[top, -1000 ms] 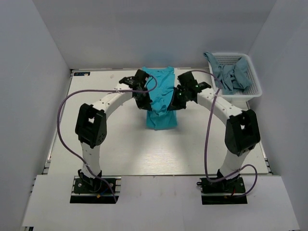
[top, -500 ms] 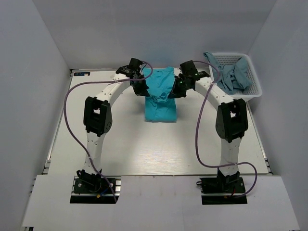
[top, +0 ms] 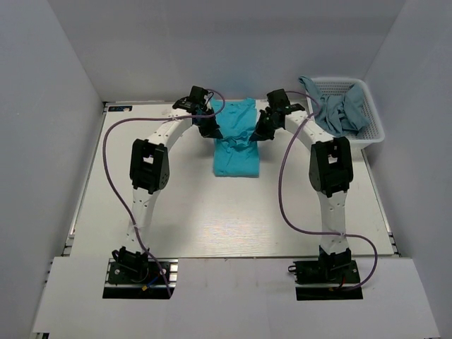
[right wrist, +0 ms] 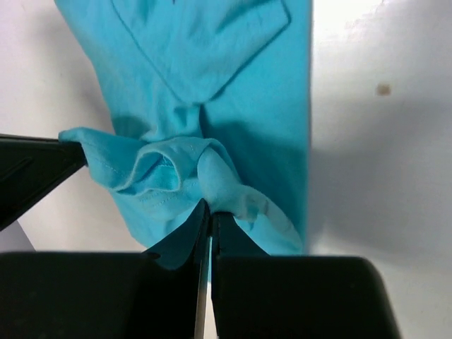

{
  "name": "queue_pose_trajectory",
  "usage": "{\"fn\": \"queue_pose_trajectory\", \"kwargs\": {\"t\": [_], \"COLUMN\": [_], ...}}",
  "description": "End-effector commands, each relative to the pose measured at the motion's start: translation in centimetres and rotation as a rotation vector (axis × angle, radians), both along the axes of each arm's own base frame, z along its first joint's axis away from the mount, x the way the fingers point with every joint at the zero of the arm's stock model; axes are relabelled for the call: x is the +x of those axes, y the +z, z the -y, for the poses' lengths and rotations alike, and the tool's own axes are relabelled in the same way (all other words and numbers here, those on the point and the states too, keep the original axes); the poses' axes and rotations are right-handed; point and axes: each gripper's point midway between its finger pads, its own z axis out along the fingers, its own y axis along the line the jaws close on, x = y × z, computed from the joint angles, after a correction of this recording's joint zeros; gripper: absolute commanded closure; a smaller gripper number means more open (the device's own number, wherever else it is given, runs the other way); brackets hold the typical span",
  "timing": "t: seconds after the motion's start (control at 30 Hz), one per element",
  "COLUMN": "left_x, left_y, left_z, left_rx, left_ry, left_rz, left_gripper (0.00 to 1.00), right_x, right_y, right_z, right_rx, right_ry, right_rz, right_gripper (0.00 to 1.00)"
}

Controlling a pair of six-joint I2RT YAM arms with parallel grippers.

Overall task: Fold and stack the t-shirts
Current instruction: Fold the folded rectangular tshirt in 1/3 of the way, then grab one side of the 2/3 rectangular tshirt with both arms

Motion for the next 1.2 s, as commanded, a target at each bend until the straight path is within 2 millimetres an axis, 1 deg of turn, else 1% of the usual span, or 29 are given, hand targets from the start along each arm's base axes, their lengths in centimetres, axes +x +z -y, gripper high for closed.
{"fn": "queue_pose_trajectory", "kwargs": {"t": [0.0, 0.03, 0.07, 0.1, 0.13, 0.17, 0.2, 0.23, 0.27, 0.33, 0.37, 0.4, 0.43, 0.47, 0.5, 0.53, 0.6, 0.63, 0.67, 0.77, 0.8, 0.83, 0.87, 0.93, 0.97, 1.07, 1.1, 1.13, 1.17], "left_x": [2.9, 3.4, 3.8, 4.8, 5.5, 5.5, 5.8, 5.3, 4.5, 3.5, 1.7, 1.1, 0.0, -1.7, -2.9, -5.0, -7.2, -8.7, -9.6, -11.8, -12.3, -12.4, -12.7, -12.9, -12.8, -12.9, -13.0, -13.1, -12.9], "left_y": [3.0, 3.5, 3.3, 4.8, 5.5, 5.9, 7.0, 9.2, 8.2, 8.9, 8.8, 8.5, 7.8, 6.0, 6.1, 3.7, 2.0, 0.7, -0.2, -1.8, -1.8, -2.5, -2.8, -2.9, -2.8, -4.3, -4.4, -5.0, -4.9], "left_z": [-0.3, -0.8, -0.7, -1.2, -2.0, -2.0, -2.7, -2.9, -3.5, -4.0, -4.0, -4.4, -4.4, -4.4, -4.3, -4.6, -4.0, -4.3, -3.9, -2.7, -2.1, -2.0, -1.5, -1.1, -0.9, -0.7, -1.0, -1.0, -1.1], "left_rx": [-0.059, -0.063, -0.065, -0.08, -0.085, -0.086, -0.083, -0.087, -0.064, -0.05, -0.038, -0.021, 0.015, 0.052, 0.057, 0.063, 0.069, 0.068, 0.071, 0.056, 0.053, 0.039, 0.035, 0.033, 0.026, 0.047, 0.059, 0.065, 0.072], "left_ry": [0.0, 0.011, 0.011, 0.031, 0.046, 0.046, 0.063, 0.053, 0.065, 0.062, 0.045, 0.043, 0.038, 0.015, 0.005, -0.01, -0.048, -0.056, -0.064, -0.102, -0.117, -0.113, -0.118, -0.129, -0.12, -0.123, -0.118, -0.118, -0.113], "left_rz": [0.11, 0.123, 0.132, 0.164, 0.184, 0.186, 0.208, 0.249, 0.223, 0.24, 0.222, 0.216, 0.192, 0.145, 0.131, 0.054, 0.018, -0.012, -0.036, -0.078, -0.069, -0.067, -0.068, -0.062, -0.058, -0.075, -0.08, -0.094, -0.091], "left_gripper": [0.92, 0.82, 0.7, 0.57, 0.07, 0.0, 0.0, 0.0, 0.0, 0.0, 0.0, 0.0, 0.0, 0.0, 0.0, 0.0, 0.0, 0.02, 0.03, 0.11, 0.13, 0.15, 0.19, 0.25, 0.31, 0.4, 0.46, 0.5, 0.52], "right_x": [3.4, 4.5, 4.8, 5.6, 6.1, 6.1, 6.0, 5.5, 4.7, 3.7, 1.9, 1.1, -0.1, -1.6, -2.3, -3.9, -6.9, -7.5, -9.3, -10.9, -11.9, -12.2, -12.6, -12.8, -12.6, -12.5, -12.4, -12.4, -12.3], "right_y": [2.5, 2.7, 3.1, 3.9, 4.9, 5.9, 6.5, 7.2, 7.8, 8.3, 7.9, 7.6, 6.6, 5.9, 5.5, 4.4, 2.7, 2.2, 0.7, -1.2, -2.4, -2.5, -2.9, -3.4, -3.5, -4.3, -4.6, -5.4, -5.6], "right_z": [-0.1, 0.0, -0.3, -0.2, 0.1, 0.3, 0.5, 0.7, 1.1, 0.8, 1.3, 1.2, 2.1, 2.5, 2.7, 2.9, 3.3, 2.9, 2.9, 3.1, 3.2, 2.9, 2.8, 2.7, 2.7, 2.7, 2.6, 2.6, 2.6], "right_rx": [0.054, 0.067, 0.085, 0.098, 0.118, 0.119, 0.119, 0.106, 0.091, 0.079, 0.065, 0.063, 0.051, 0.049, 0.045, 0.036, 0.049, 0.06, 0.073, 0.068, 0.069, 0.081, 0.084, 0.082, 0.08, 0.073, 0.067, 0.059, 0.058], "right_ry": [-0.018, -0.025, -0.012, -0.008, 0.008, 0.022, 0.031, 0.061, 0.083, 0.132, 0.155, 0.166, 0.159, 0.159, 0.169, 0.175, 0.195, 0.207, 0.231, 0.26, 0.271, 0.284, 0.288, 0.288, 0.284, 0.273, 0.268, 0.263, 0.253], "right_rz": [0.123, 0.141, 0.152, 0.179, 0.201, 0.225, 0.238, 0.267, 0.281, 0.319, 0.305, 0.297, 0.259, 0.227, 0.218, 0.188, 0.133, 0.123, 0.07, 0.004, -0.037, -0.033, -0.037, -0.032, -0.026, -0.041, -0.04, -0.058, -0.065], "right_gripper": [0.98, 0.77, 0.64, 0.5, 0.1, 0.1, 0.1, 0.1, 0.1, 0.1, 0.1, 0.1, 0.1, 0.1, 0.1, 0.1, 0.1, 0.1, 0.1, 0.1, 0.1, 0.1, 0.1, 0.1, 0.1, 0.1, 0.11, 0.16, 0.19]}}
